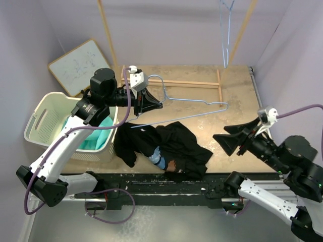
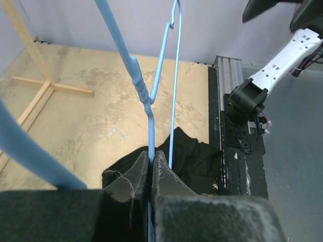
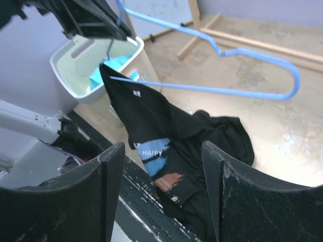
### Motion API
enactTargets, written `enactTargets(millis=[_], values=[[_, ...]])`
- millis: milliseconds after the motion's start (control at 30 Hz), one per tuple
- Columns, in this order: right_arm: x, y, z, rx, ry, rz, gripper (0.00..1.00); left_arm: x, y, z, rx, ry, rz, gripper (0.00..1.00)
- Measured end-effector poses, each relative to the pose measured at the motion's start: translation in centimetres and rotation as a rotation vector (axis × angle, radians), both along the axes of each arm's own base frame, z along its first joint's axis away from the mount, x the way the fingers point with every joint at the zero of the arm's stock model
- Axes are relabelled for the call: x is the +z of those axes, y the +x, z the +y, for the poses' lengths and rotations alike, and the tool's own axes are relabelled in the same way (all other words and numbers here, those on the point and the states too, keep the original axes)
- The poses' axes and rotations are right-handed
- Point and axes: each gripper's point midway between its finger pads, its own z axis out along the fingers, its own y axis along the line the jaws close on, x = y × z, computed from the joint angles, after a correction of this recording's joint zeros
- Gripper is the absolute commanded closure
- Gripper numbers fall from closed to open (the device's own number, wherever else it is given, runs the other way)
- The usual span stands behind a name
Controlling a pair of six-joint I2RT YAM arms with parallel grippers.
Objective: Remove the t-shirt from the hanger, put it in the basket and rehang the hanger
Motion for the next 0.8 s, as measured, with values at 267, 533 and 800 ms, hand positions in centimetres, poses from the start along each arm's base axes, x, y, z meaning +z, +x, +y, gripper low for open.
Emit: enactTargets(millis=[267, 533, 800], values=[[3.1, -0.2, 0.9, 0.061, 0.005, -0.081, 0.37, -0.9, -2.2, 0.0, -0.106, 0.009, 0.049, 1.00], [1.4, 2.4, 3.7, 0.094, -0.114, -0.042, 0.37, -1.4, -4.4, 0.4, -0.192, 0.011, 0.083, 1.00], [0.7, 2.2, 5.0, 0.167, -0.147, -0.040, 0.76, 0.6, -6.7, 0.9, -0.269, -0.042, 0.046, 1.00]])
